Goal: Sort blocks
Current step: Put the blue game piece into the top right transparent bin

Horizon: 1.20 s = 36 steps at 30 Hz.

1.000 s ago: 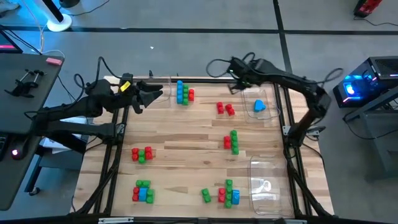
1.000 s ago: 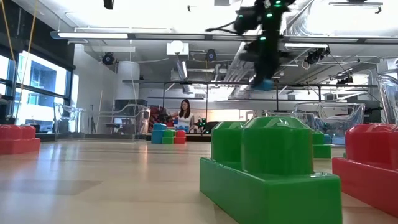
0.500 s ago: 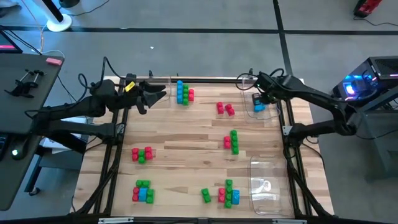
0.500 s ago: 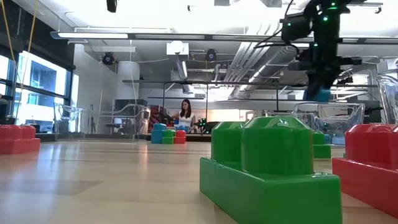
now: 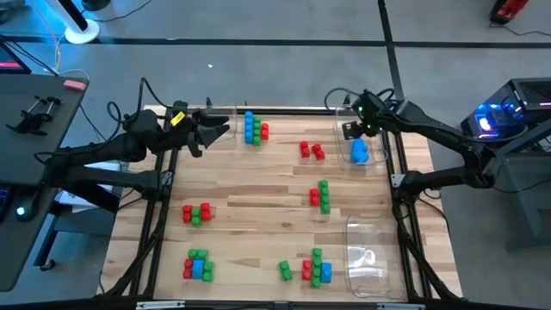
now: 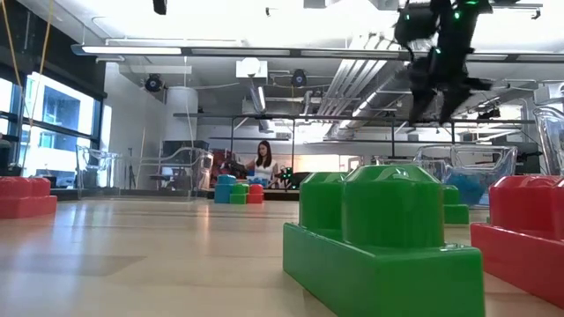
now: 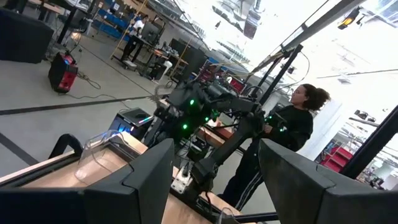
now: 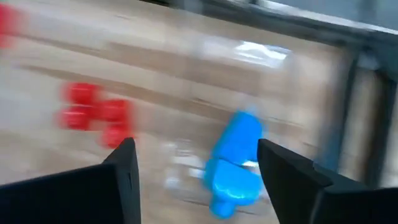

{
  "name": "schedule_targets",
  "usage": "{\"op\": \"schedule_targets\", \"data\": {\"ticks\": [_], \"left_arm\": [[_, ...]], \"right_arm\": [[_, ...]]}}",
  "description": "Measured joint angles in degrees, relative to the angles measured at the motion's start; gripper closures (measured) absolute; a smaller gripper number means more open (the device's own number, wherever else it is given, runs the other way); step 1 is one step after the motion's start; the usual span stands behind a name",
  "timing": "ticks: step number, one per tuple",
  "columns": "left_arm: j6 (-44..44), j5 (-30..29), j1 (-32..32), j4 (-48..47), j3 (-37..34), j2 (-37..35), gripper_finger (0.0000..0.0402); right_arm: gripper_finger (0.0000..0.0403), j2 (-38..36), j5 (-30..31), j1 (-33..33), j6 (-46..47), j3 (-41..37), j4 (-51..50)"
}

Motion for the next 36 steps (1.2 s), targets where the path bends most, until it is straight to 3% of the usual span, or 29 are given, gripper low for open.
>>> {"op": "schedule_targets", "data": {"ticks": [5,8,13,26,29,32,36], "left_arm": [[1.5,0.0,0.0,0.0,0.0,0.3,0.0179],[1.5,0.0,0.0,-0.2,0.0,0.5,0.0179],[2.0,0.0,0.0,-0.1,0.0,0.9,0.0179],[5.0,0.0,0.0,-0.2,0.0,1.3,0.0179],[3.8,-5.6,0.0,-0.2,0.1,2.7,0.0179],[0.9,-10.4,1.9,-9.9,3.7,7.3,0.0184],[5.6,-5.0,6.4,-31.1,16.2,18.9,0.0207]], "right_arm": [[0.0191,0.0,-13.2,1.2,-1.7,1.5,11.7],[0.0191,0.3,-17.0,4.0,-1.4,1.5,18.6],[0.0190,1.9,-17.7,9.4,-0.3,1.5,24.8],[0.0190,3.8,-19.2,17.6,-0.6,1.5,29.1],[0.0190,3.8,-19.2,18.8,-0.6,1.5,31.4],[0.0190,3.8,-19.1,19.6,-0.6,1.5,34.2],[0.0190,3.8,-19.1,19.9,-0.7,1.5,36.5]]}}
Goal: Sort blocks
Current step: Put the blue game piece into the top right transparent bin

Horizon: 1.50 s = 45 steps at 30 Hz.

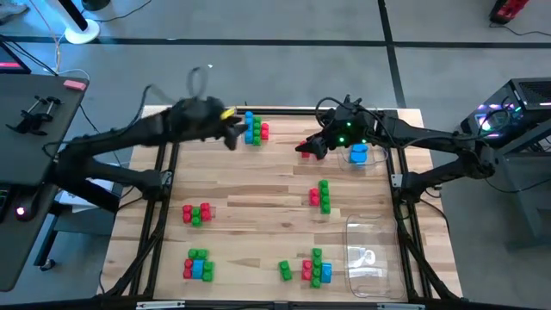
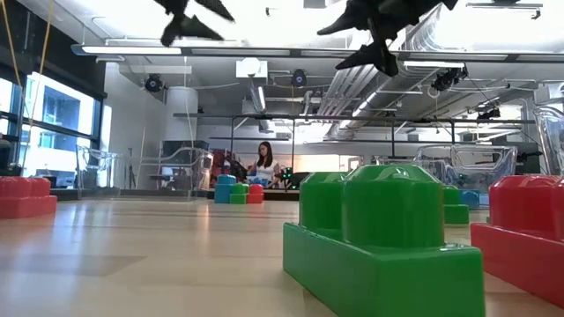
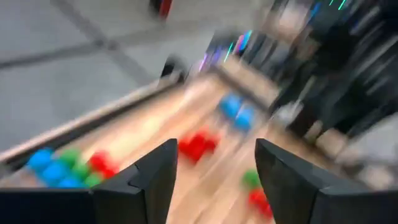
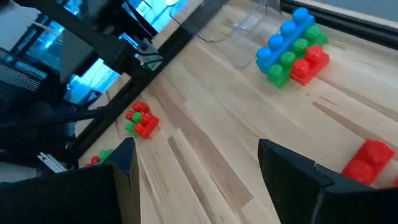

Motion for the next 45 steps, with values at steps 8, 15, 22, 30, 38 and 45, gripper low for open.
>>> {"op": "schedule_targets", "data": {"ticks": [8,15,22,30,38,45], "left_arm": [[18.7,-7.4,6.8,-26.9,20.3,24.7,0.0295],[24.9,-4.4,14.6,-31.8,22.3,40.1,0.0393],[29.4,-3.7,17.8,-31.6,26.0,47.6,0.0401],[35.8,-5.6,19.6,-28.4,27.2,51.7,0.0401],[37.3,-6.2,19.6,-26.0,27.4,54.1,0.0401],[36.6,-3.1,17.6,-28.0,27.1,54.5,0.0401]], "right_arm": [[0.0190,0.0,0.1,0.2,0.5,0.0,0.4],[0.0190,0.0,0.9,1.1,1.4,0.0,0.6],[0.0190,0.0,1.7,1.1,1.6,0.0,1.9],[0.0190,0.0,3.4,1.1,3.0,0.0,2.5],[0.0190,0.0,4.1,1.1,3.1,0.0,3.7],[0.0190,0.0,4.2,1.1,2.9,0.0,3.9]]}}
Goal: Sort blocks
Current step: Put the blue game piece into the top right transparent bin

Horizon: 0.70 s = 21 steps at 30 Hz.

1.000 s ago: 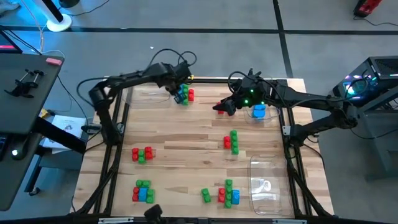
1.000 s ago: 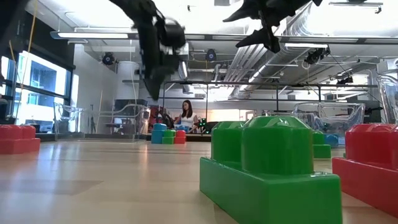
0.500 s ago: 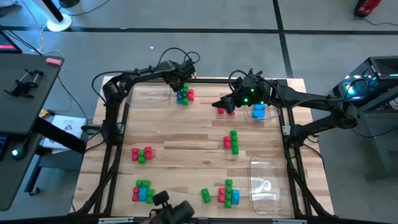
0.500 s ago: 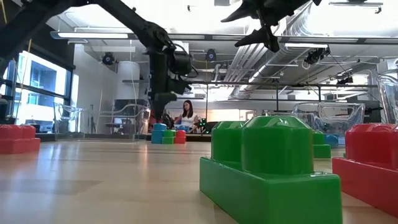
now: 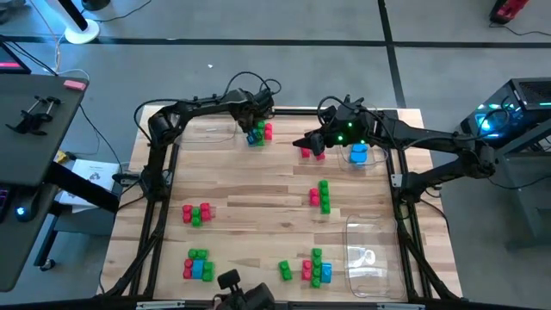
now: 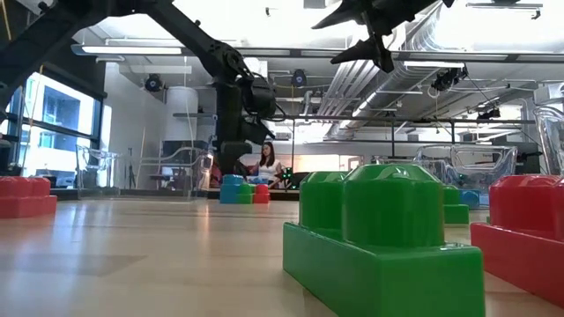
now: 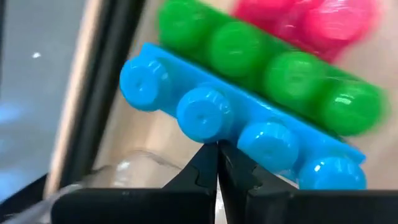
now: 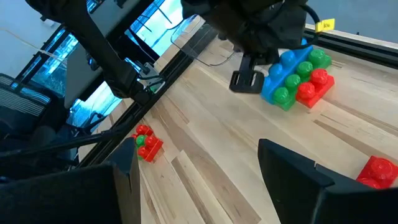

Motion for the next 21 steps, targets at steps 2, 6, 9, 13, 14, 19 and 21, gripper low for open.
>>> {"op": "schedule_targets", "data": {"ticks": [2,6,9,13,14,19,21], "left_arm": [[-1.1,1.6,-0.8,-0.7,0.1,-0.1,0.0401],[-3.6,3.7,-2.8,-2.4,0.0,0.0,0.0401],[-5.6,6.9,-4.7,-3.8,0.0,0.0,0.0401],[-7.4,10.9,-7.8,-5.1,0.0,-0.1,0.0401],[-7.8,11.7,-8.6,-5.8,0.0,-0.1,0.0401],[-7.3,14.3,-12.4,-11.7,0.0,-1.2,0.0401],[-4.9,14.6,-13.8,-13.2,0.0,-2.4,0.0401]], "right_arm": [[0.0190,0.0,0.0,0.0,-0.3,0.0,0.0],[0.0190,0.0,0.0,0.0,-0.4,0.0,0.0],[0.0190,0.0,0.0,0.0,-0.5,0.0,0.0],[0.0190,0.0,0.0,0.0,-0.5,0.0,0.0],[0.0190,0.0,0.0,0.0,-0.5,0.0,0.0],[0.0190,0.0,0.0,0.0,-1.5,0.0,0.0],[0.0190,0.0,-0.4,0.0,-2.0,0.0,0.3]]}}
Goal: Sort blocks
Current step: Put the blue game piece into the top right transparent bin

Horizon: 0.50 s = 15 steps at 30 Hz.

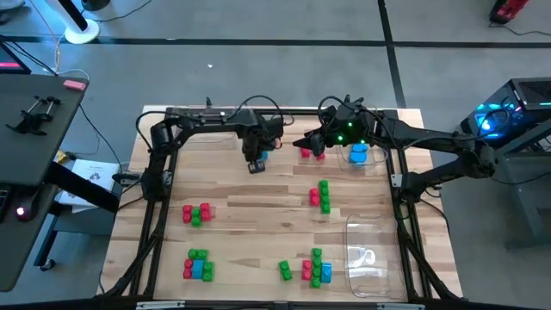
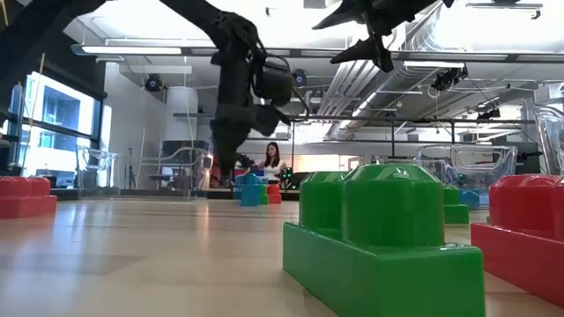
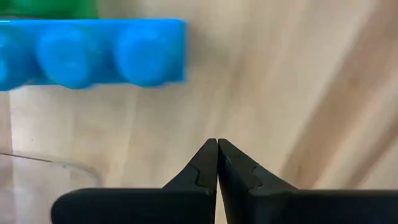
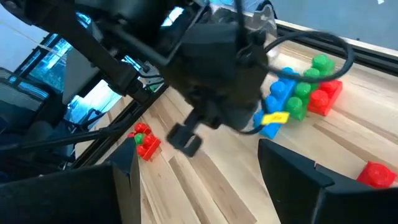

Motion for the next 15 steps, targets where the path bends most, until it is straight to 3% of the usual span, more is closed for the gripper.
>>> {"op": "schedule_targets", "data": {"ticks": [4,9,11,15], "left_arm": [[6.3,-1.3,-0.4,0.3,0.0,-4.1,0.0401],[24.2,2.1,2.6,3.8,0.0,-9.2,0.0402],[26.6,4.7,3.8,6.3,0.1,-10.2,0.0401],[28.9,4.5,4.9,8.6,-0.1,-10.1,0.0397]], "right_arm": [[0.0190,0.0,-1.2,0.0,-1.2,0.0,1.9],[0.0190,-0.2,-3.1,-0.1,-1.5,0.0,6.8],[0.0190,-0.2,-4.0,-0.1,-1.5,0.0,8.4],[0.0190,-0.2,-4.1,-0.1,-3.2,0.0,10.1]]}}
